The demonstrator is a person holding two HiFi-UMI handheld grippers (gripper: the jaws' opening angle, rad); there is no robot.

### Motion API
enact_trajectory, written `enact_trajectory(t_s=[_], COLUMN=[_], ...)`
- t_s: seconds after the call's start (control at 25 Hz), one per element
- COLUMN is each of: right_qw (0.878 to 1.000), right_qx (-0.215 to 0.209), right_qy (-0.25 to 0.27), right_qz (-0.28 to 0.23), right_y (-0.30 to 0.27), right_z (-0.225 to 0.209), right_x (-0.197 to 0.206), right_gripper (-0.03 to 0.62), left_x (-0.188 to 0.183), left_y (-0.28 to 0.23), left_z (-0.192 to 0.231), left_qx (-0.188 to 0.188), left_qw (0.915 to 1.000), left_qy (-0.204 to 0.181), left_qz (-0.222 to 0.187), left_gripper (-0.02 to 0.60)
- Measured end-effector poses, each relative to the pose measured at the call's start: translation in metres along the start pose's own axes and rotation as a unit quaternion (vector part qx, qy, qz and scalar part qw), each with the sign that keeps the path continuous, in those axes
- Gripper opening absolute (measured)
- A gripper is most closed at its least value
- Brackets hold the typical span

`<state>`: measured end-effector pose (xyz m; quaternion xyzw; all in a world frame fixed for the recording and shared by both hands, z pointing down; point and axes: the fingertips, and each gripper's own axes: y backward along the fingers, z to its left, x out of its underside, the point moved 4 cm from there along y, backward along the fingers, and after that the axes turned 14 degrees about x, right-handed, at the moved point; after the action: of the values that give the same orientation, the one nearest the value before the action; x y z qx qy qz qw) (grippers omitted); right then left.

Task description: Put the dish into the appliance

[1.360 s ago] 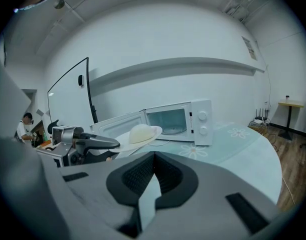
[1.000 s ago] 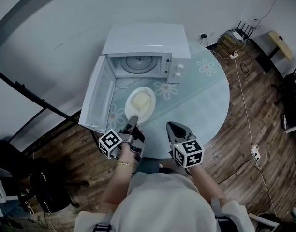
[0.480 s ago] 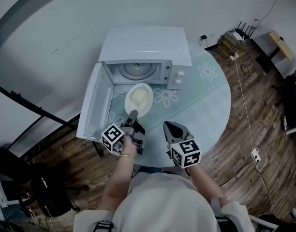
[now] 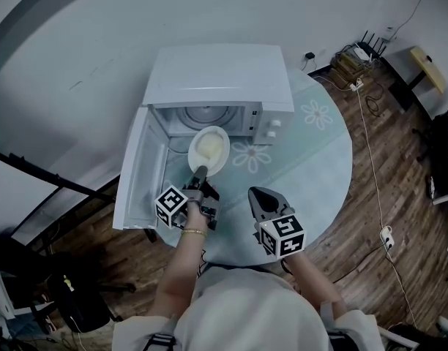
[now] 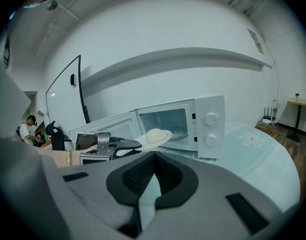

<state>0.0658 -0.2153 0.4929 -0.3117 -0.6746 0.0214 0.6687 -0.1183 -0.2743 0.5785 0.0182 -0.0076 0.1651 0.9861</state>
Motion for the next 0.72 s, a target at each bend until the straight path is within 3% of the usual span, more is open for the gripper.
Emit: enact_trajectory(t_s=[0.72], right_qw=[0.999], right_qx=[-0.009], right_qy=[-0.003], right_qz=[0.034], right_y=[-0.037], right_z=[-0.009], right_x=[0.006], right_gripper=[0.005], left_x=[-0.038], left_y=[-0.052], left_z=[0.038], left_qx=[-0.031], left_qw=[0.9991], left_qy=[0.009], left_qz=[-0.027], left_gripper=[0.054])
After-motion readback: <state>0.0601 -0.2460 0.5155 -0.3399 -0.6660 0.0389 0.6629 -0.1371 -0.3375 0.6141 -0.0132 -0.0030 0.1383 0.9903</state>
